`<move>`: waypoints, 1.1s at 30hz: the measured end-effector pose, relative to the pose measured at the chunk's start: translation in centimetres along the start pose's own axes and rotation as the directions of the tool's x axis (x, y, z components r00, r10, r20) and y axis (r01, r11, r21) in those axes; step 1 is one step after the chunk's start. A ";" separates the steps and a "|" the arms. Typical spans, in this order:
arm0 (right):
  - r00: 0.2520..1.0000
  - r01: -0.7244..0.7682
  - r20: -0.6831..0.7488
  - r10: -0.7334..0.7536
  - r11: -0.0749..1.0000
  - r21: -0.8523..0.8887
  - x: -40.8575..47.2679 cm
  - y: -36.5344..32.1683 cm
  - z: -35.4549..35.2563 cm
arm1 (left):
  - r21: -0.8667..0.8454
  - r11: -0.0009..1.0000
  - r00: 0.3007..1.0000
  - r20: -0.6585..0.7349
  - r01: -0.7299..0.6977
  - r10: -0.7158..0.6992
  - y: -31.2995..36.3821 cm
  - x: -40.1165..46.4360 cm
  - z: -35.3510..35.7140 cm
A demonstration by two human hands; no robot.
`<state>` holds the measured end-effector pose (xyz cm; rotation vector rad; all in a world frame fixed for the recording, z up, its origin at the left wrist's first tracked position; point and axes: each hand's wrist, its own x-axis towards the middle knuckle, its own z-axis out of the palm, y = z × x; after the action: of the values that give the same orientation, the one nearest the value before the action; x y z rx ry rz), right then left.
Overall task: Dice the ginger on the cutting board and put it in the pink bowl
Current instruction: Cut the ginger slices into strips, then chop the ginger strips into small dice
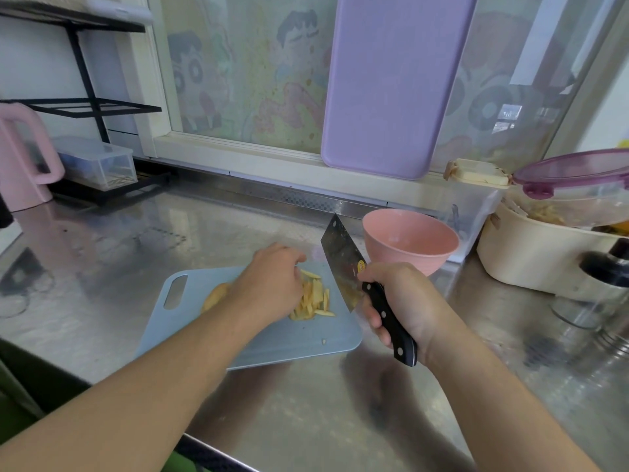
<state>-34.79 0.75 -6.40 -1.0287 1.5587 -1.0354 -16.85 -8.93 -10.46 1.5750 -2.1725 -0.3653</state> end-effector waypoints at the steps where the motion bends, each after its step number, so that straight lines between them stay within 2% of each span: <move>1: 1.000 0.001 -0.004 -0.001 1.000 0.002 0.0 0.0 -0.1 | 0.006 1.000 0.999 0.015 0.028 -0.028 0.0 0.7 0.2; 5: 1.000 0.008 -0.006 -0.008 1.000 0.000 0.1 -0.1 -0.2 | -0.011 0.995 0.995 0.041 0.096 -0.095 -0.1 2.2 0.5; 12: 1.000 0.006 -0.012 -0.006 1.000 -0.021 0.4 0.1 -0.1 | 0.098 0.994 0.994 -0.103 0.056 -0.046 0.1 1.3 -0.1; 17: 1.000 0.014 -0.003 -0.014 1.000 -0.011 0.3 0.1 -0.1 | 0.123 0.991 0.968 -0.236 -0.061 0.089 -0.2 -0.9 -1.6; 20: 0.999 0.026 -0.028 -0.027 0.999 -0.029 0.4 0.3 0.0 | 0.168 0.979 0.975 -0.164 -0.119 0.147 0.0 -3.1 -2.1; 23: 1.000 0.015 -0.023 -0.015 1.000 -0.020 0.4 0.5 0.1 | 0.116 0.992 0.996 -0.062 -0.056 0.064 0.4 -4.3 -2.0; 27: 0.998 0.025 -0.053 -0.027 0.999 -0.034 0.4 0.6 0.1 | 0.012 1.000 0.999 -0.041 0.025 -0.025 1.1 -4.2 -1.6; 30: 0.999 0.029 -0.031 -0.030 0.999 -0.015 0.3 0.4 0.0 | 0.060 0.996 0.998 0.008 0.063 -0.063 1.7 -3.5 -0.4; 33: 0.998 0.044 -0.038 -0.045 0.999 -0.020 0.3 0.3 -0.1 | 0.176 0.984 1.000 0.010 0.023 -0.025 2.1 -3.0 1.1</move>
<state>-34.98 0.53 -6.78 -1.0668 1.5862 -1.0781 -18.34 -5.42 -11.00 1.6966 -2.2495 -0.1948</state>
